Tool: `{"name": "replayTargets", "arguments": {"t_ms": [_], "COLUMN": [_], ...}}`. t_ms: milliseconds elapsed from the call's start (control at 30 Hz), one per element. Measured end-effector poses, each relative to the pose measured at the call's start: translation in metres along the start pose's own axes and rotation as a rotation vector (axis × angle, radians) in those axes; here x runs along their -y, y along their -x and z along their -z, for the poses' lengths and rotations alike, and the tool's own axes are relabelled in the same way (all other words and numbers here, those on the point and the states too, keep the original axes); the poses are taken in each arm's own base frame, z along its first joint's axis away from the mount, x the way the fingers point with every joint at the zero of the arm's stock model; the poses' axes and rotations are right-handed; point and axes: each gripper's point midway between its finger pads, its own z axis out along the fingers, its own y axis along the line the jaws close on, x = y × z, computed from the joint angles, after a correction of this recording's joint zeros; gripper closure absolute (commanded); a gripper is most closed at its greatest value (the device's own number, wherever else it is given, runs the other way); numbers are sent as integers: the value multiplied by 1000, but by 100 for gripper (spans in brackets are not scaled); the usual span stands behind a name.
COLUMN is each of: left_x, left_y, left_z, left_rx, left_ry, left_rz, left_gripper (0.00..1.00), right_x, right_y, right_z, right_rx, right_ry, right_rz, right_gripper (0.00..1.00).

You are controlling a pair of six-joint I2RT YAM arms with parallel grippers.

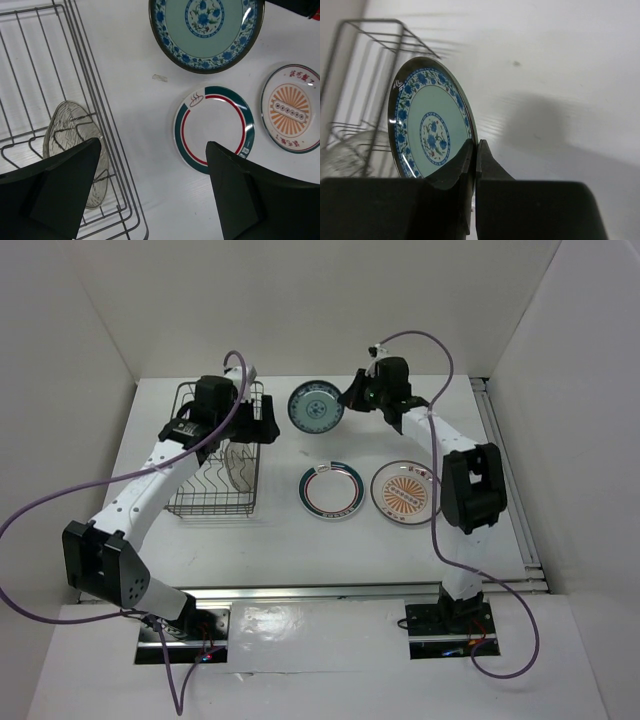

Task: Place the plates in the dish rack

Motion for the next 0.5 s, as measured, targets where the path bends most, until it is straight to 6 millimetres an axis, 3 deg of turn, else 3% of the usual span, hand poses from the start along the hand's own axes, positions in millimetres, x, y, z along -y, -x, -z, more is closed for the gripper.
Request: {"name": "replayTargets", "arguments": {"t_ms": [100,200,300,500], "left_x": [7,13,16,24], "left_y": [4,6,10,10], "left_z": [0,3,5,3], "left_rx": [19,35,50,62], "left_ry": [-39,-68,-86,-132], "left_rz": [9,10,10,24], "left_gripper": [0,0,0,1], "right_x": [-38,-69,-94,-132], "right_y": [25,33,29,0], "right_z": [24,47,59,72], "right_rx": [64,83,67,-2], "right_ry": [97,222,333,458], "right_rz": [39,62,80,105], "right_gripper": [100,100,100,100]}}
